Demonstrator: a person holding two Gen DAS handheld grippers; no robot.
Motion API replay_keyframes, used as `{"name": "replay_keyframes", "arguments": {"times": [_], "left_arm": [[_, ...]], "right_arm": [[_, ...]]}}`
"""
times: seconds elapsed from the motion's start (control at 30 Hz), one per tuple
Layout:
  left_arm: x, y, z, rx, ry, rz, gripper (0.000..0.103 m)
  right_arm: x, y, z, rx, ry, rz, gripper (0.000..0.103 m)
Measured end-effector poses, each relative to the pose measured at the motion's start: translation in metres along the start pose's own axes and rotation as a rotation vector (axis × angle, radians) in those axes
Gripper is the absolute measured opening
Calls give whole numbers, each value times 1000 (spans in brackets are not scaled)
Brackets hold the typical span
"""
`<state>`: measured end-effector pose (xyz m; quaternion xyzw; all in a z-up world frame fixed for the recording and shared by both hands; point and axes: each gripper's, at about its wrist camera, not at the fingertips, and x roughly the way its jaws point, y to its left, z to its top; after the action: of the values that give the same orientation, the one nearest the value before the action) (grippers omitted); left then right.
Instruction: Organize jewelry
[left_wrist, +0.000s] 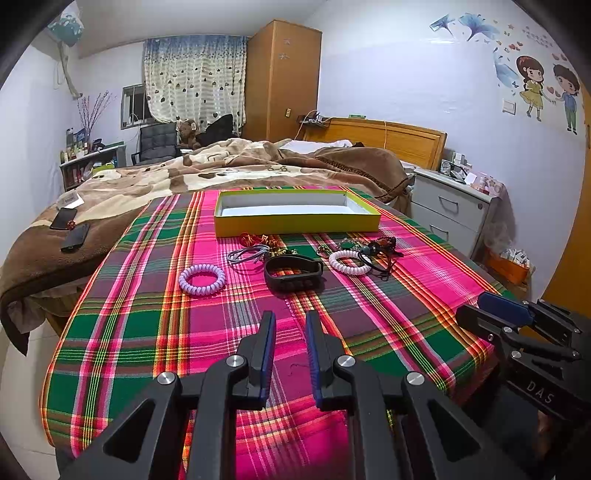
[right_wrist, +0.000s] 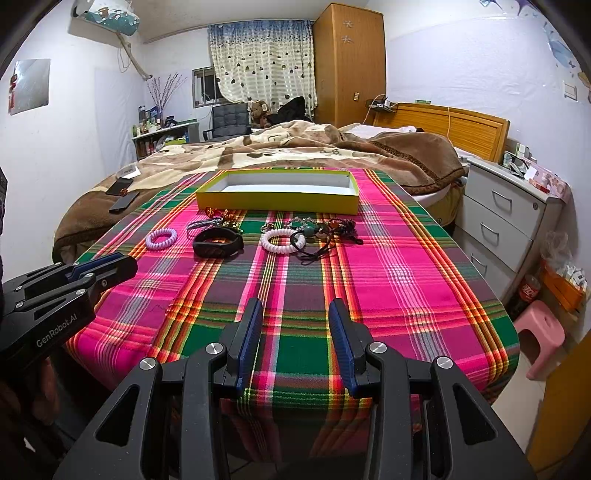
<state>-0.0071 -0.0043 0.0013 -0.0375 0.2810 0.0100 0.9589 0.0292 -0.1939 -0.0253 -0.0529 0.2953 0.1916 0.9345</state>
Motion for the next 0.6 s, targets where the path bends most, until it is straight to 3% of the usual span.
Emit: {"name": "replay_keyframes", "arguments": {"times": [0.6], "left_arm": [[0, 0, 0, -2, 2, 0, 16]], "right_arm": [[0, 2, 0, -5, 1, -2, 38]]}}
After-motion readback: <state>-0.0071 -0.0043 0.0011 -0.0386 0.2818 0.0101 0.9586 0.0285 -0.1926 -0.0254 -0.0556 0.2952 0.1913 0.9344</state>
